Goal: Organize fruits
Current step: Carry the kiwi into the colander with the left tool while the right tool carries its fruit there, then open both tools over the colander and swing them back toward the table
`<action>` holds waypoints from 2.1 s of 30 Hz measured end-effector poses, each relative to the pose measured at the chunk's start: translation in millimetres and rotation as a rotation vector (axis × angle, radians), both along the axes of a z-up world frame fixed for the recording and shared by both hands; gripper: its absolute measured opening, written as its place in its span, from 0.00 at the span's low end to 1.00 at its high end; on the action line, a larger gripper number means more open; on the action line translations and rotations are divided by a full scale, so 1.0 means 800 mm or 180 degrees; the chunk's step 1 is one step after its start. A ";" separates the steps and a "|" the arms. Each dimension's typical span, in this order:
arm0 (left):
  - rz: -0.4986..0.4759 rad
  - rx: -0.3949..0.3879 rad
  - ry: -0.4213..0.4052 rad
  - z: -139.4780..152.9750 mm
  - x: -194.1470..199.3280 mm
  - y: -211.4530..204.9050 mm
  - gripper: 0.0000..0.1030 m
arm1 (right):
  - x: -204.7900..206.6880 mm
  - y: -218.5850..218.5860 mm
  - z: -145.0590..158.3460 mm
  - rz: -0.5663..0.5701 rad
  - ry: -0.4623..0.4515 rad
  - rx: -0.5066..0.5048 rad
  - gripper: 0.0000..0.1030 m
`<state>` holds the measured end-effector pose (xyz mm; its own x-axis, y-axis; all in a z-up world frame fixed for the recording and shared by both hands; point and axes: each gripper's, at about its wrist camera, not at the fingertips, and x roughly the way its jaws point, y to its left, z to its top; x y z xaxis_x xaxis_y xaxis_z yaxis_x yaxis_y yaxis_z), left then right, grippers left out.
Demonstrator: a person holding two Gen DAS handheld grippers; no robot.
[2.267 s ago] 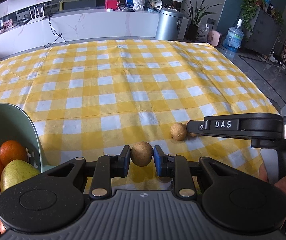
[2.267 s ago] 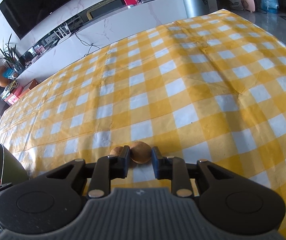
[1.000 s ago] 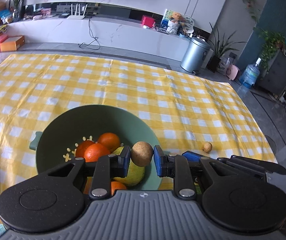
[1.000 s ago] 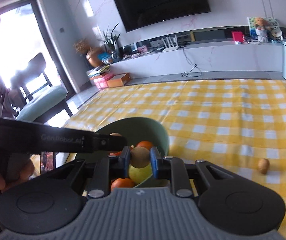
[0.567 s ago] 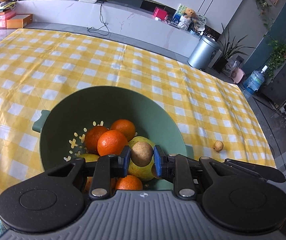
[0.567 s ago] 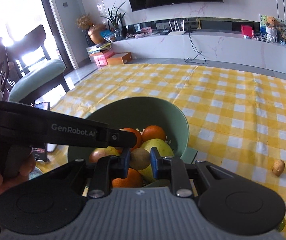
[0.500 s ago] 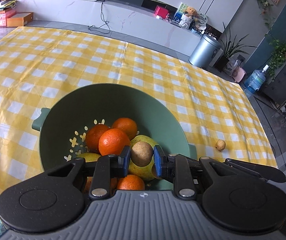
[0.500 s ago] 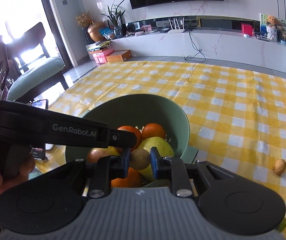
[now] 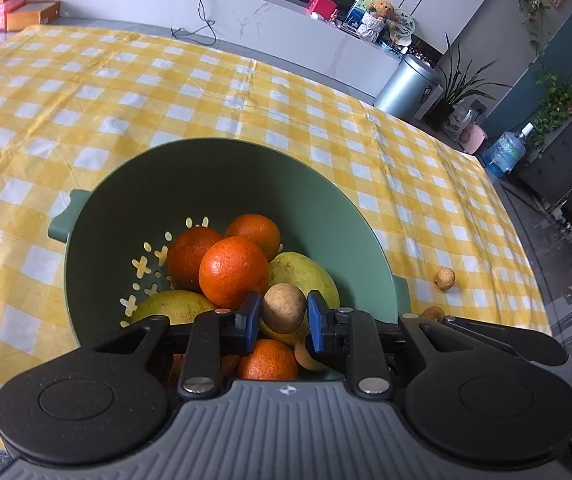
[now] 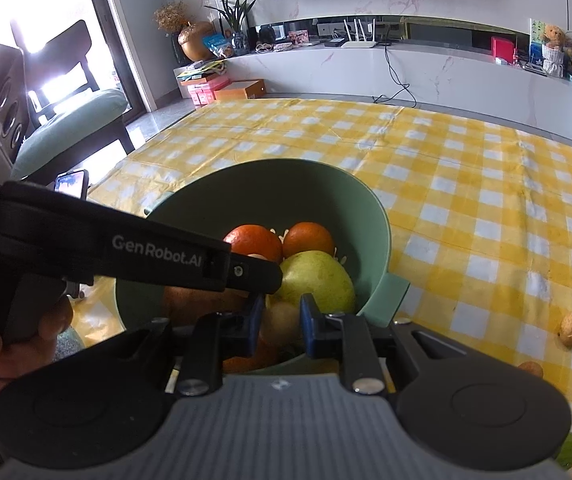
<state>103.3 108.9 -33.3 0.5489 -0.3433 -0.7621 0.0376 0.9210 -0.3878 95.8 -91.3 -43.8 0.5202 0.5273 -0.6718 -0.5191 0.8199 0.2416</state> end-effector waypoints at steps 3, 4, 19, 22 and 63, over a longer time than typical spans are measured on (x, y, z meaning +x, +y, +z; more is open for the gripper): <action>-0.0009 -0.0046 0.0041 0.000 0.003 0.003 0.27 | 0.000 -0.001 0.000 -0.0001 0.0022 0.0030 0.17; -0.0024 -0.0039 0.0056 0.000 0.004 0.002 0.27 | 0.000 -0.001 0.000 0.0000 0.0023 0.0028 0.17; -0.0770 0.0475 0.0319 0.010 0.024 -0.003 0.38 | -0.017 -0.023 0.023 -0.0130 -0.0127 0.0101 0.29; -0.0910 0.0466 0.0290 0.020 0.022 0.000 0.38 | -0.020 -0.031 0.027 -0.0189 -0.0160 0.0099 0.30; -0.0910 0.2337 -0.1511 0.052 -0.027 0.123 0.49 | -0.010 -0.199 0.022 -0.1663 -0.0417 -0.0475 0.72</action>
<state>81.9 207.5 8.2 0.8286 -0.0331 -0.5589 0.3075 0.8611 0.4049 87.8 -250.4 -26.5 0.7711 0.0810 -0.6315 -0.0524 0.9966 0.0639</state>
